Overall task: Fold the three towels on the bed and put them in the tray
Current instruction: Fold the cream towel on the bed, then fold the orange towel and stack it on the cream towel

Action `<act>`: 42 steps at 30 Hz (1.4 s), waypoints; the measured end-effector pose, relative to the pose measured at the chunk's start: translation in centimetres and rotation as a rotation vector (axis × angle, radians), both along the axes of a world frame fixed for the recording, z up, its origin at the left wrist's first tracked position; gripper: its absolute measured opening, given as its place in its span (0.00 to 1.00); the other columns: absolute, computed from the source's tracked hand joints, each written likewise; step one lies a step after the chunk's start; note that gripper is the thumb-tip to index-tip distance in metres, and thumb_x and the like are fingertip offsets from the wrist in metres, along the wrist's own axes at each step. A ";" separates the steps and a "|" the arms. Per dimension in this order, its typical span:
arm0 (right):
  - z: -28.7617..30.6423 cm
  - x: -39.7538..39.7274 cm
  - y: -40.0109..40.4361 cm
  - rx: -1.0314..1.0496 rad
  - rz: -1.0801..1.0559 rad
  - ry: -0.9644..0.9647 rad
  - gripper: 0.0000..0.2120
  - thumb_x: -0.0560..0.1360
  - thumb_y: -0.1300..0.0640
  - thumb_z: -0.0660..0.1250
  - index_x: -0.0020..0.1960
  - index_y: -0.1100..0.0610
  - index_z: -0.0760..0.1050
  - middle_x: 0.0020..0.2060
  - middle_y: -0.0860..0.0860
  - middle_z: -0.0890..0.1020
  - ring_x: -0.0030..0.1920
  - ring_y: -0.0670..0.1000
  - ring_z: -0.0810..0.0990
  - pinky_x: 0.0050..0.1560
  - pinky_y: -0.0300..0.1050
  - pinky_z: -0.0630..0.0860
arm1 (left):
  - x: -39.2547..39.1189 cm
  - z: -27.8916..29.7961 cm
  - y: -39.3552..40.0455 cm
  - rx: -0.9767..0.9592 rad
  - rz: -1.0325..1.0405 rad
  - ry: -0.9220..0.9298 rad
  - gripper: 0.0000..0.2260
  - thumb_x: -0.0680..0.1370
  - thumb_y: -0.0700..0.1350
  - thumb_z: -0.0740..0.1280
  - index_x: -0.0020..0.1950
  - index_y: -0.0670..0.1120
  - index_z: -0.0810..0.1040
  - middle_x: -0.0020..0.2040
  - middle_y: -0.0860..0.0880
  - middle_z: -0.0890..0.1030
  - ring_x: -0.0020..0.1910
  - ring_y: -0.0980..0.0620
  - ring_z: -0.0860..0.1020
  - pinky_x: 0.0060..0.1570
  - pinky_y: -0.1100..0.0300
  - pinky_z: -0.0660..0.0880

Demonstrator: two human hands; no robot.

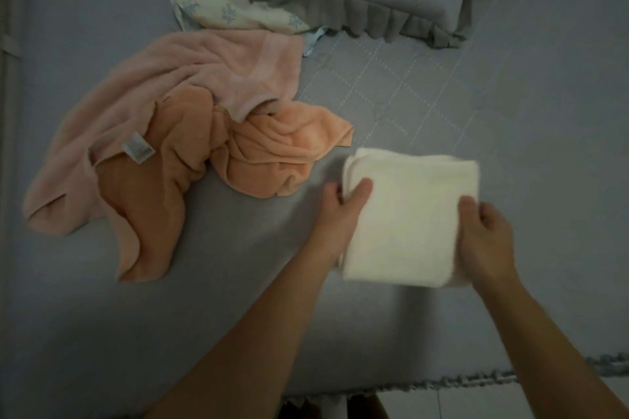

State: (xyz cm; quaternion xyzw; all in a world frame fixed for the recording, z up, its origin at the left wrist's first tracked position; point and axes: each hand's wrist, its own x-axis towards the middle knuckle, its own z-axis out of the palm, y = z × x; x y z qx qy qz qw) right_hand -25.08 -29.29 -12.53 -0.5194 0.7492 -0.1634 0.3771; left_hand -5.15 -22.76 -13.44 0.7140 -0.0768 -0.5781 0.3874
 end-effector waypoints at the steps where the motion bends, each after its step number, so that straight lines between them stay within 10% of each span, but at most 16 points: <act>1: 0.0 -1.0 -1.8 -0.019 0.004 0.042 0.17 0.80 0.45 0.60 0.48 0.60 0.74 0.41 0.56 0.79 0.44 0.55 0.75 0.43 0.49 0.69 | -0.7 0.2 -1.5 -0.058 -0.027 -0.037 0.40 0.63 0.61 0.72 0.70 0.47 0.65 0.61 0.44 0.79 0.59 0.44 0.79 0.61 0.46 0.76; 4: 0.0 -2.9 -4.7 0.047 0.151 0.225 0.31 0.78 0.47 0.64 0.74 0.62 0.61 0.69 0.64 0.71 0.68 0.64 0.71 0.66 0.57 0.69 | -2.6 -0.1 -3.5 -0.119 -0.393 -0.324 0.44 0.70 0.46 0.72 0.79 0.54 0.49 0.77 0.41 0.60 0.74 0.42 0.63 0.73 0.48 0.63; 8: -0.2 -1.5 -2.6 -0.014 0.588 0.521 0.38 0.79 0.48 0.61 0.80 0.61 0.46 0.79 0.63 0.48 0.78 0.65 0.49 0.76 0.60 0.50 | -5.2 -0.7 -1.8 -0.108 -1.011 -0.941 0.37 0.76 0.44 0.65 0.79 0.55 0.48 0.80 0.41 0.41 0.78 0.37 0.50 0.74 0.43 0.58; 14: -2.8 -0.9 -1.5 -0.074 0.848 0.548 0.34 0.81 0.44 0.52 0.80 0.55 0.40 0.80 0.57 0.41 0.79 0.60 0.38 0.77 0.61 0.41 | -5.5 -2.3 -0.5 -0.376 -1.063 -1.275 0.38 0.70 0.38 0.60 0.79 0.54 0.55 0.81 0.43 0.51 0.79 0.40 0.53 0.73 0.43 0.58; 19: -4.5 -2.4 -2.7 -0.022 0.838 0.604 0.34 0.81 0.41 0.47 0.80 0.51 0.37 0.80 0.55 0.40 0.79 0.57 0.39 0.77 0.60 0.40 | -4.2 -3.3 -0.9 -0.003 -1.209 -1.087 0.29 0.79 0.52 0.56 0.79 0.57 0.50 0.77 0.48 0.62 0.76 0.43 0.58 0.70 0.44 0.62; 26: -0.7 0.8 -2.2 -0.070 0.782 0.425 0.34 0.78 0.54 0.61 0.79 0.60 0.51 0.79 0.61 0.52 0.79 0.62 0.49 0.76 0.61 0.44 | 2.0 -0.2 -2.5 -0.247 -0.778 -1.067 0.33 0.73 0.40 0.64 0.78 0.48 0.61 0.74 0.44 0.69 0.72 0.44 0.68 0.70 0.49 0.64; 33: 0.5 3.8 4.5 -0.216 0.773 -0.006 0.27 0.72 0.62 0.63 0.72 0.60 0.68 0.72 0.57 0.70 0.71 0.55 0.69 0.74 0.51 0.62 | 16.3 -2.5 1.3 0.428 -0.994 -1.226 0.38 0.77 0.57 0.64 0.80 0.46 0.49 0.78 0.40 0.60 0.76 0.39 0.59 0.71 0.41 0.56; 36: 0.2 6.0 7.6 -0.043 0.713 -0.186 0.27 0.74 0.68 0.64 0.71 0.53 0.68 0.69 0.51 0.72 0.62 0.46 0.74 0.62 0.35 0.68 | 15.6 -2.1 3.8 0.428 -0.935 -1.107 0.26 0.78 0.52 0.62 0.74 0.46 0.63 0.69 0.42 0.74 0.70 0.41 0.69 0.72 0.45 0.57; 40: 0.3 10.6 9.1 0.556 0.199 -0.461 0.12 0.82 0.51 0.58 0.63 0.48 0.73 0.61 0.54 0.80 0.54 0.51 0.80 0.52 0.43 0.74 | 10.1 1.9 8.4 0.015 -0.427 -0.679 0.16 0.72 0.46 0.74 0.56 0.40 0.80 0.52 0.40 0.83 0.54 0.42 0.80 0.57 0.50 0.74; 42: 0.7 12.2 9.1 0.816 0.036 -0.638 0.24 0.82 0.40 0.47 0.64 0.49 0.75 0.60 0.55 0.82 0.58 0.55 0.80 0.55 0.50 0.74 | 7.3 4.1 10.2 -0.145 -0.161 -0.492 0.14 0.69 0.40 0.77 0.53 0.39 0.81 0.50 0.42 0.83 0.50 0.51 0.82 0.50 0.58 0.77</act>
